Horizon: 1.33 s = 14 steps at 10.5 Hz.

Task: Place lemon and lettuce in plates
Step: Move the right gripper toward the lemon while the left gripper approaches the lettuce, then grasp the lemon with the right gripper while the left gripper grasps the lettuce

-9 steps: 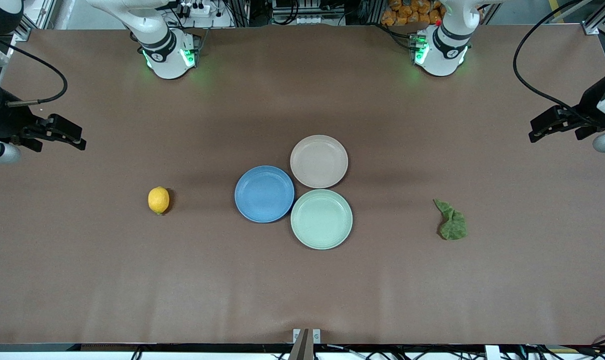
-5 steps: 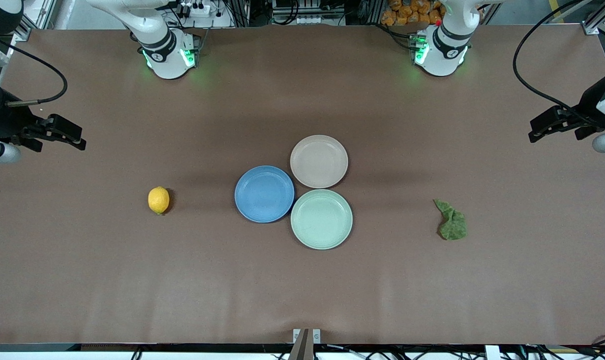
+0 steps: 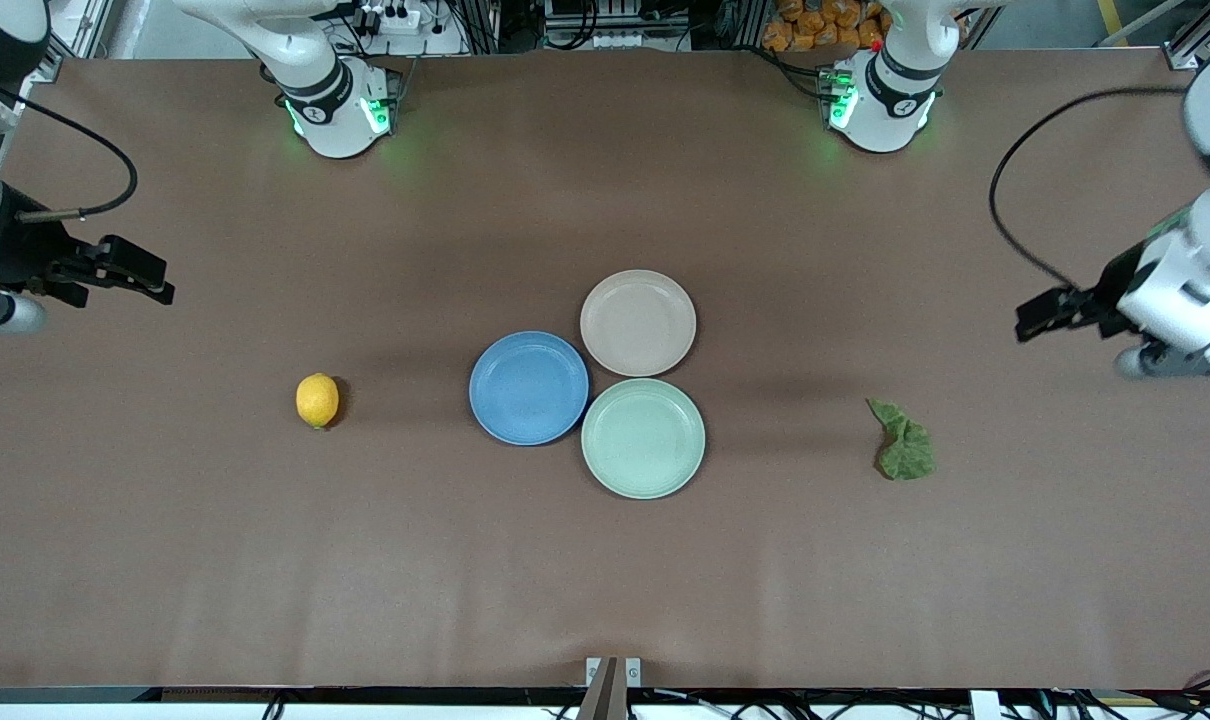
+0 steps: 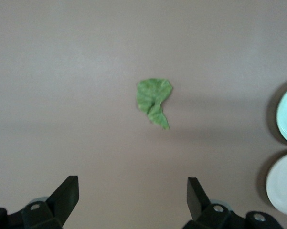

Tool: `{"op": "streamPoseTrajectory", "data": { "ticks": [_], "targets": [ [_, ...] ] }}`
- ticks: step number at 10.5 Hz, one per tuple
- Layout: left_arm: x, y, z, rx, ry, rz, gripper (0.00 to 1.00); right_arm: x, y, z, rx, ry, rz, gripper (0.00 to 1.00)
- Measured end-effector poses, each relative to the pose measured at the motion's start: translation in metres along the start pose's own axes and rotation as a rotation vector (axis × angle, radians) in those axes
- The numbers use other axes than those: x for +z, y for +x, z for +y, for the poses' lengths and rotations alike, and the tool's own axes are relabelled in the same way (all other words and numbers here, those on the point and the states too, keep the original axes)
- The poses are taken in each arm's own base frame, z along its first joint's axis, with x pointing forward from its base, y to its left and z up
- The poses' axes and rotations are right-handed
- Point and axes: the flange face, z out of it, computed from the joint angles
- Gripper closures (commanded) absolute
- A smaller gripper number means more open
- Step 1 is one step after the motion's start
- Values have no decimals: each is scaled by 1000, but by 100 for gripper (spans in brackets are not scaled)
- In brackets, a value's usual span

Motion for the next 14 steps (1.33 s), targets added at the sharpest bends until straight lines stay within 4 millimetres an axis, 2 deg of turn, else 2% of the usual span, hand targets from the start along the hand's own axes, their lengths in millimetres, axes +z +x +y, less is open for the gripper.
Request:
{"op": "streamPoseTrajectory", "data": {
  "ticks": [2, 4, 6, 7, 9, 10, 14],
  "targets": [
    [75, 15, 0, 34, 45, 10, 0, 45, 24, 20, 35, -1, -40, 0],
    [138, 29, 10, 78, 68, 6, 0, 102, 50, 41, 69, -2, -65, 0],
    [192, 40, 14, 99, 64, 14, 0, 172, 65, 41, 67, -5, -66, 0],
    [215, 43, 15, 111, 67, 16, 0, 209, 65, 33, 55, -7, -68, 0],
    [249, 46, 15, 124, 66, 17, 0, 272, 56, 19, 32, -13, -104, 0],
    [259, 46, 16, 125, 62, 15, 0, 296, 53, 13, 23, -16, -126, 0],
    [278, 45, 16, 126, 58, -1, 1, 360, 55, 11, 18, -21, -136, 0]
  ]
}}
